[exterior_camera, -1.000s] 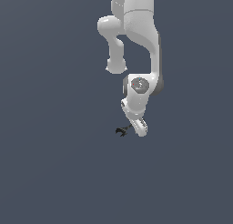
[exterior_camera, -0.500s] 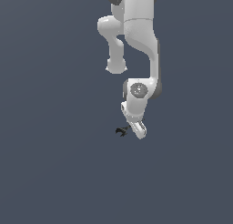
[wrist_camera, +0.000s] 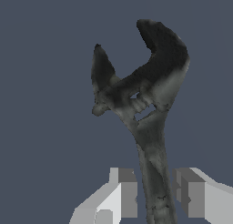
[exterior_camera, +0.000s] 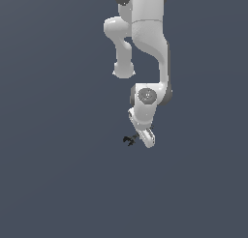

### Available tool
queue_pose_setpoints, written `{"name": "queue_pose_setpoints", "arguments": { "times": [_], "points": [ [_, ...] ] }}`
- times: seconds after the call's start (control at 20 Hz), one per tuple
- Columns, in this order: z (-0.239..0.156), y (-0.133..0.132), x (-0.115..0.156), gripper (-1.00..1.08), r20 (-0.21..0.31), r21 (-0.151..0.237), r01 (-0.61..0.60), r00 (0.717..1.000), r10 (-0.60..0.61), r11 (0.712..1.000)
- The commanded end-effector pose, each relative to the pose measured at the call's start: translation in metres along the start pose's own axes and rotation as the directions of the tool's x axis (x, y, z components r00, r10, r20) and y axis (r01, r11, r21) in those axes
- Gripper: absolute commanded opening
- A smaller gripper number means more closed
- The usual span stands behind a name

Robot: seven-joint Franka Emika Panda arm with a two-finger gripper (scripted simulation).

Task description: Pick up the object and move it to a goal position.

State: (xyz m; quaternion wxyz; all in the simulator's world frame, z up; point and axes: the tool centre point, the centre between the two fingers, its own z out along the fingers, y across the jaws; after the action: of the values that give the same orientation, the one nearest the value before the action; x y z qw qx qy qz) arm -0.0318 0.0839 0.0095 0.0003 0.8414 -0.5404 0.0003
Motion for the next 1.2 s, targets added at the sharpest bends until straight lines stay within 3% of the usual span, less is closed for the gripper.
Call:
{"name": "queue_pose_setpoints", "arguments": {
  "times": [0.0, 0.45, 1.15],
  "points": [
    [-0.001, 0.0, 0.001, -1.0, 0.0, 0.0, 0.0, 1.0, 0.0, 1.0],
    [-0.017, 0.016, 0.046, -1.0, 0.0, 0.0, 0.001, 1.0, -0.001, 1.0],
    [-0.074, 0.065, 0.202, -1.0, 0.001, 0.0, 0.003, 1.0, -0.003, 1.0]
  ]
}}
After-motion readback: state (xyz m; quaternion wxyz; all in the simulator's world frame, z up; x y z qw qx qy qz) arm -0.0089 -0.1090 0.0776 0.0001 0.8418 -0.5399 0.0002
